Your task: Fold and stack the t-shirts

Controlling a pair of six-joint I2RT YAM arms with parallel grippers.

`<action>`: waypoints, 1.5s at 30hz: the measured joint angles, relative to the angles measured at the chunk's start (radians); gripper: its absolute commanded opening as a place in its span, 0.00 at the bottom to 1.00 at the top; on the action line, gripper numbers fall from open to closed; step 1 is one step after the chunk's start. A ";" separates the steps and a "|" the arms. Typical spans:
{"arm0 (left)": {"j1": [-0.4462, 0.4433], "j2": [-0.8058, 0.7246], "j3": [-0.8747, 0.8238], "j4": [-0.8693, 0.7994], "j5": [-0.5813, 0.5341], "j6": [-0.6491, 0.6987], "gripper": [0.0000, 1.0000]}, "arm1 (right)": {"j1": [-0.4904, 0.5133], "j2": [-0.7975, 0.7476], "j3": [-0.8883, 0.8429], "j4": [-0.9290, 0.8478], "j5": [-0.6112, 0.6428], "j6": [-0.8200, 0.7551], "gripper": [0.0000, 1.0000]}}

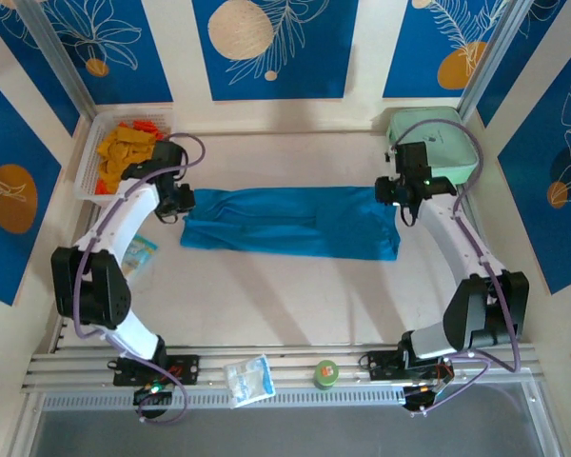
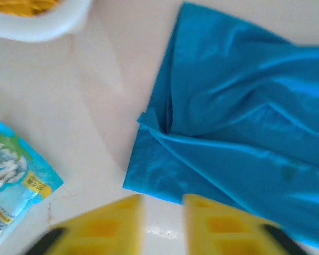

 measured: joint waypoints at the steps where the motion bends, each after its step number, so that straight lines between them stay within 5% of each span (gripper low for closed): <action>1: -0.003 0.019 -0.003 -0.002 0.011 0.011 0.00 | -0.001 -0.006 -0.011 -0.019 -0.019 0.047 0.13; 2: -0.006 0.048 -0.003 0.000 0.020 0.010 0.00 | -0.001 -0.012 -0.027 -0.034 -0.040 0.085 0.00; 11: -0.013 0.363 0.100 0.002 0.034 0.026 0.00 | 0.002 -0.016 -0.107 -0.098 -0.154 0.238 0.00; 26: -0.005 0.550 0.336 -0.035 -0.032 0.051 0.00 | 0.008 -0.005 -0.154 -0.124 -0.167 0.433 0.00; 37: -0.011 0.565 0.548 -0.087 0.008 0.081 0.00 | 0.064 0.249 -0.086 -0.224 -0.159 0.601 0.00; 45: -0.021 0.711 0.625 -0.087 0.038 0.093 0.00 | 0.074 0.425 0.021 -0.229 -0.143 0.616 0.00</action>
